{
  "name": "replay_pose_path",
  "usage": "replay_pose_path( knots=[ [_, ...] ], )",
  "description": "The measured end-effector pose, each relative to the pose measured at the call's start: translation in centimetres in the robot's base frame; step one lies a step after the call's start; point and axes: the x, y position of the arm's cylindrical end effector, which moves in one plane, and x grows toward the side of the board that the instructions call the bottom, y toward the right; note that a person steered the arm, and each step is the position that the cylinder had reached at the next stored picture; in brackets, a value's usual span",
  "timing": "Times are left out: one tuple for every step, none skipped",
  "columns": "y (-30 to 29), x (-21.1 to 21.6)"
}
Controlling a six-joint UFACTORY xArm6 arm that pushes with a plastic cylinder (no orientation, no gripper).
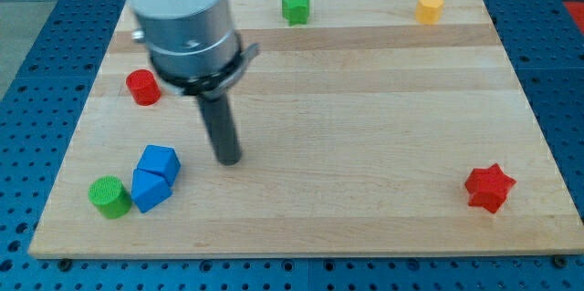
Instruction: Point your arm at the green star
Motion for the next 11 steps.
replay_pose_path(
  knots=[
    [3.4,-3.3],
    [5.0,-7.2],
    [5.7,-10.6],
    [6.2,-13.5],
    [7.9,-16.7],
    [10.5,-19.5],
    [12.6,-22.1],
    [14.1,-24.8],
    [14.7,-27.3],
    [14.2,-30.1],
    [11.7,-30.8]
  ],
)
